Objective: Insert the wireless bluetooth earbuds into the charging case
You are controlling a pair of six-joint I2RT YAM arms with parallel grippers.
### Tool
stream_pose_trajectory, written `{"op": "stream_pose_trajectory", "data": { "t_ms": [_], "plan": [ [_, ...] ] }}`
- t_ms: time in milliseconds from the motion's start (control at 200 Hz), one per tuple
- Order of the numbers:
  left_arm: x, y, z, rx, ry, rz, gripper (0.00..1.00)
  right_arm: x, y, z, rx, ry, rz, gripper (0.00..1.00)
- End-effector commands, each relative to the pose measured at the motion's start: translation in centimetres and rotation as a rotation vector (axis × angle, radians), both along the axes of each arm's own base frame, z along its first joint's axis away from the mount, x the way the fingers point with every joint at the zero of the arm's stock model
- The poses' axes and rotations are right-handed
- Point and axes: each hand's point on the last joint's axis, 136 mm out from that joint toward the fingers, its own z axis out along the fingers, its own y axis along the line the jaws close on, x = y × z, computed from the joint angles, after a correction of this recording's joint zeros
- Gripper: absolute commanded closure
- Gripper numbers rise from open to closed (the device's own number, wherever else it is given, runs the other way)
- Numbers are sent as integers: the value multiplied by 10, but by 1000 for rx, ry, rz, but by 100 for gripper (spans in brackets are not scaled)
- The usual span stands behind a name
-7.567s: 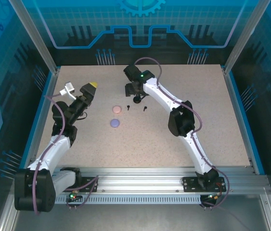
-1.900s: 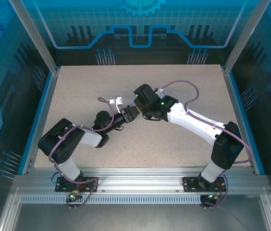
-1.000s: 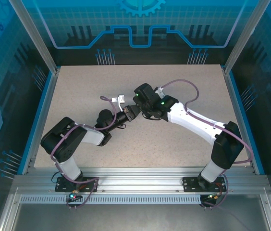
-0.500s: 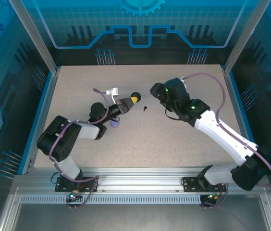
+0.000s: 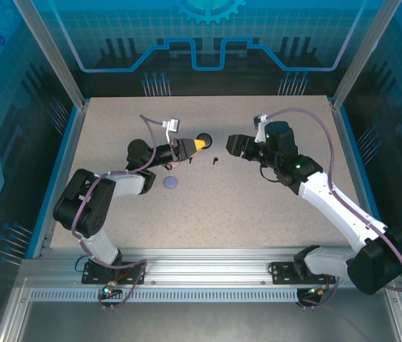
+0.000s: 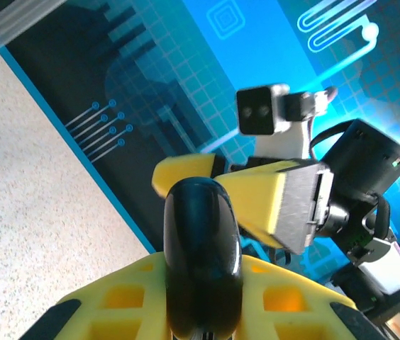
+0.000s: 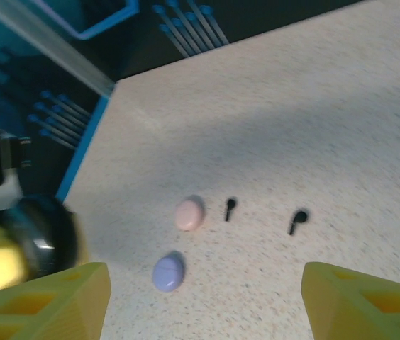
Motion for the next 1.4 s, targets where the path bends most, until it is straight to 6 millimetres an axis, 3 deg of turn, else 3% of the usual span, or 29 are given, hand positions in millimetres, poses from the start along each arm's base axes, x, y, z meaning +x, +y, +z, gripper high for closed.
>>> {"op": "stream_pose_trajectory", "data": {
  "t_ms": [0, 225, 600, 725, 1000, 1396],
  "plan": [
    [-5, -5, -3, 14, -2, -89, 100, -9, 23, 28, 18, -167, 204, 29],
    [-5, -8, -8, 22, 8, -112, 100, -5, 46, 20, 15, -138, 334, 31],
    [-7, -10, -7, 26, 10, -127, 100, 11, 64, -1, 17, -87, 372, 36],
    [-10, -9, -1, 21, -6, -131, 100, 17, 58, -15, -10, -58, 338, 39],
    [-16, -9, 14, 18, -37, -137, 100, 29, 25, -47, 0, 36, 204, 48],
    [-16, -10, 11, 26, -38, -129, 100, -1, 22, -4, 151, -33, 215, 47]
  ]
}}
